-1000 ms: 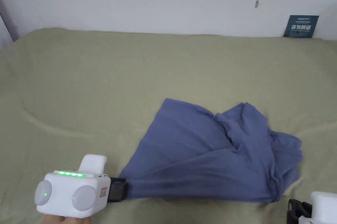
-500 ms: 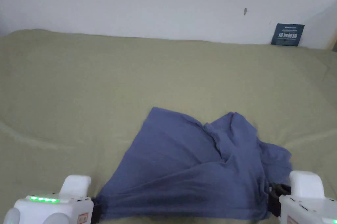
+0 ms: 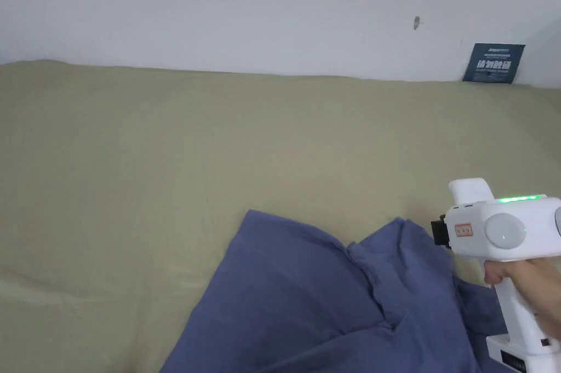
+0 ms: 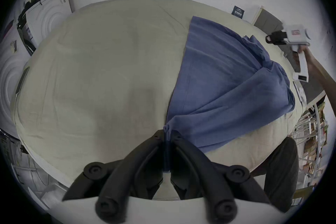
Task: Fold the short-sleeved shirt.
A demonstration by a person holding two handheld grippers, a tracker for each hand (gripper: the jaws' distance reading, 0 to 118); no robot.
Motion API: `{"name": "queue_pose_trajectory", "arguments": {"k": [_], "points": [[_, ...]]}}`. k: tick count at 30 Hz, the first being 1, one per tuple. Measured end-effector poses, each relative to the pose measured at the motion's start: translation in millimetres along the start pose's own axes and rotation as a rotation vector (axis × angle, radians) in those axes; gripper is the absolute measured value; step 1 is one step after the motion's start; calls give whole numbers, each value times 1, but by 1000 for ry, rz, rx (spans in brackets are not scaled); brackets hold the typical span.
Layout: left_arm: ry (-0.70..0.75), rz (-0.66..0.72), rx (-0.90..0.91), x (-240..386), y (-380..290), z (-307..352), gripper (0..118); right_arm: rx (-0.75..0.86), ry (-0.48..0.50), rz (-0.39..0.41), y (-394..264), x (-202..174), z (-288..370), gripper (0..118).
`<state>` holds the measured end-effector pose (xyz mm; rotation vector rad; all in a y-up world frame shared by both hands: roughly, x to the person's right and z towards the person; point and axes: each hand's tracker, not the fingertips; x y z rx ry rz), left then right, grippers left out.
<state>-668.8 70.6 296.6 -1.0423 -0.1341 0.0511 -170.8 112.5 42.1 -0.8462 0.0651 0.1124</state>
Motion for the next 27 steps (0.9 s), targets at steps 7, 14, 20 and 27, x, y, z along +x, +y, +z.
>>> {"name": "queue_pose_trajectory", "arguments": {"k": [7, 14, 20, 27], "points": [[-20, 43, -3, -3, 0, -2, 5, -167, -1, 122, 27, -13, -63, 108], [-23, 45, -4, -4, -1, -5, 5, -276, -3, 50, 1, 1, -78, 101], [-29, 53, -13, -5, 2, -4, 5, -158, -79, 114, 8, -9, -34, 1], [-59, 60, 56, -1, 19, 33, 5, 28, -81, 130, 21, 11, 102, 1]]}}
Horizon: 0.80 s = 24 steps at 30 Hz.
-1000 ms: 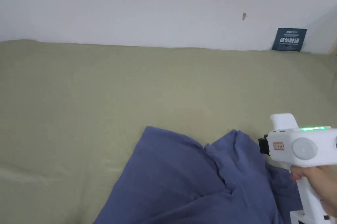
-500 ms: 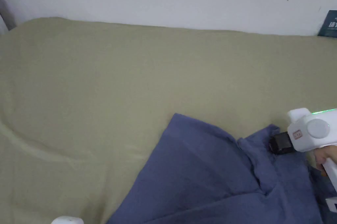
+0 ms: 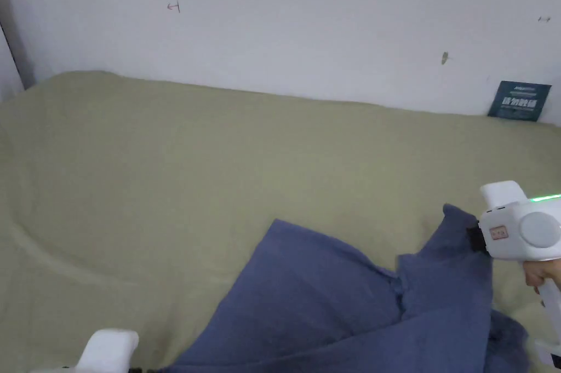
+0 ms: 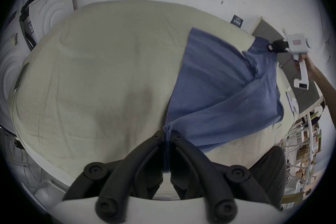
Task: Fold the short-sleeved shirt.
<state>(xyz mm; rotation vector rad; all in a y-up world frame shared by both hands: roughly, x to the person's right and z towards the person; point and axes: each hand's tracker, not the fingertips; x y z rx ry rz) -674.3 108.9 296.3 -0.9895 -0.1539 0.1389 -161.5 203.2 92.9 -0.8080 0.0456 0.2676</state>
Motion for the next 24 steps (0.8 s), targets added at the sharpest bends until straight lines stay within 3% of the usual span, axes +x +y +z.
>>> {"name": "queue_pose_trajectory", "arguments": {"k": [6, 14, 24], "points": [[5, -45, 198, 25, 63, 58, 5, 202, -67, -51, -2, 24, 141, 1], [70, -125, 404, 69, 192, 148, 5, 429, -139, -150, 12, 67, 272, 1], [188, -148, 511, 96, 303, 208, 5, 533, -245, -224, 66, 93, 312, 1]]}}
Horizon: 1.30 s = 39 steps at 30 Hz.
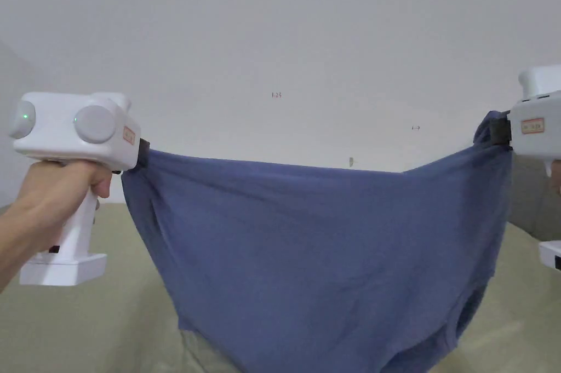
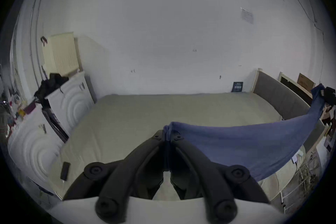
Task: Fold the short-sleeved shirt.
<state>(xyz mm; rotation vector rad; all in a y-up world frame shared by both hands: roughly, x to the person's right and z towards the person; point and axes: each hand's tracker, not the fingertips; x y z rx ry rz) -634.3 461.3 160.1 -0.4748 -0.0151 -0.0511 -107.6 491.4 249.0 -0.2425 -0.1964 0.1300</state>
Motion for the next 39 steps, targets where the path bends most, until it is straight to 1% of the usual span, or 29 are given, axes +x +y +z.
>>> {"name": "queue_pose_trajectory", "arguments": {"k": [2, 6, 9, 14, 18, 19, 22, 25, 29, 32, 33, 34, 38, 39], "points": [[30, -4, 2, -1, 19, -6, 5, 6, -6, -35, 16, -3, -14, 1], [94, -30, 5, -1, 49, -21, 4, 19, -7, -46, 43, -14, -44, 1], [100, -23, 26, -5, 69, -30, 4, 24, -24, -64, 62, -19, -82, 1], [135, -17, 44, -9, 105, -55, 4, 34, -17, -70, 90, -28, -113, 1], [147, -4, 59, -14, 132, -79, 4, 47, -41, -35, 116, -38, -146, 1], [143, 36, 72, -16, 139, -85, 4, 49, -40, -32, 124, -38, -159, 1], [155, 24, 78, -13, 156, -107, 4, 62, -48, -58, 145, -44, -182, 1], [170, 14, 78, -11, 167, -135, 4, 73, -64, -52, 158, -53, -199, 1], [191, -17, 80, -5, 176, -177, 4, 72, -80, -15, 164, -62, -232, 1], [188, 21, 76, -3, 178, -203, 4, 64, -70, -32, 159, -64, -260, 1], [181, 26, 74, -4, 178, -212, 4, 66, -91, -30, 156, -67, -269, 1], [193, 16, 72, -1, 178, -219, 4, 52, -91, -24, 149, -68, -276, 1], [214, -1, 92, 6, 155, -249, 4, 26, -90, -36, 121, -73, -305, 1], [211, 1, 93, 8, 146, -258, 4, 2, -73, -23, 114, -75, -316, 1]]}}
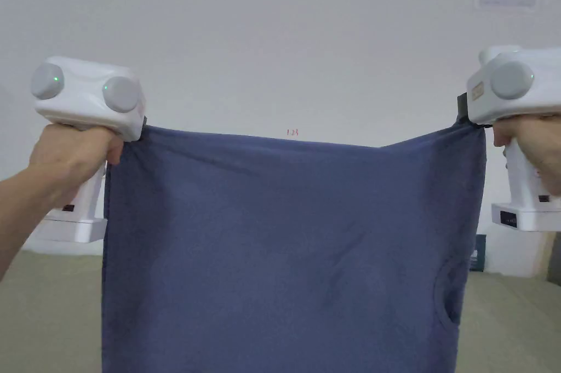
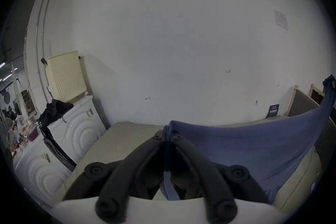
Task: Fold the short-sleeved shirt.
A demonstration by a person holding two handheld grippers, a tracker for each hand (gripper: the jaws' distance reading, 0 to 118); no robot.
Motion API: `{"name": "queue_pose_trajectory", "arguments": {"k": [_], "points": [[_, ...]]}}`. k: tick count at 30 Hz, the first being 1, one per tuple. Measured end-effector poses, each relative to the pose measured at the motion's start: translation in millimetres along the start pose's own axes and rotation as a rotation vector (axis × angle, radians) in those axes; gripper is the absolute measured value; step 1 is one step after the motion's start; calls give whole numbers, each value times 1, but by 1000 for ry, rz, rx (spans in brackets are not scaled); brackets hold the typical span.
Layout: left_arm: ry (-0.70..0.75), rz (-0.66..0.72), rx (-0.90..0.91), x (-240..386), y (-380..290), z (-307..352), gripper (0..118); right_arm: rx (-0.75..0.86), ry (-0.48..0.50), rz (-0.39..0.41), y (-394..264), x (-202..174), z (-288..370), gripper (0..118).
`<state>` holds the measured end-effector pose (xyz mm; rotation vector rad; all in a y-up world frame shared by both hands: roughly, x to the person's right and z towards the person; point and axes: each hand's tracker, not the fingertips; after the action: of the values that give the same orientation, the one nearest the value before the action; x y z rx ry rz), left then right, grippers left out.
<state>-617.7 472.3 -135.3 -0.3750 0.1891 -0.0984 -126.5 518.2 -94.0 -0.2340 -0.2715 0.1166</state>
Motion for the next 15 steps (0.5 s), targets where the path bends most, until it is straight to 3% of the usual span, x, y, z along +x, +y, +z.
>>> {"name": "queue_pose_trajectory", "arguments": {"k": [2, 8, 12, 15], "points": [[-1, -36, -68, 8, -25, -19, 4, -37, -6, 25, -27, -6, -10, 1], [-27, -39, -180, 18, -122, -50, 4, -149, 54, -3, -128, -7, -18, 1], [-67, -38, -224, 15, -184, -40, 4, -222, 67, 36, -196, -6, 1, 1], [-90, -62, -251, 7, -225, -20, 4, -259, 91, 4, -234, -1, 26, 1]]}}
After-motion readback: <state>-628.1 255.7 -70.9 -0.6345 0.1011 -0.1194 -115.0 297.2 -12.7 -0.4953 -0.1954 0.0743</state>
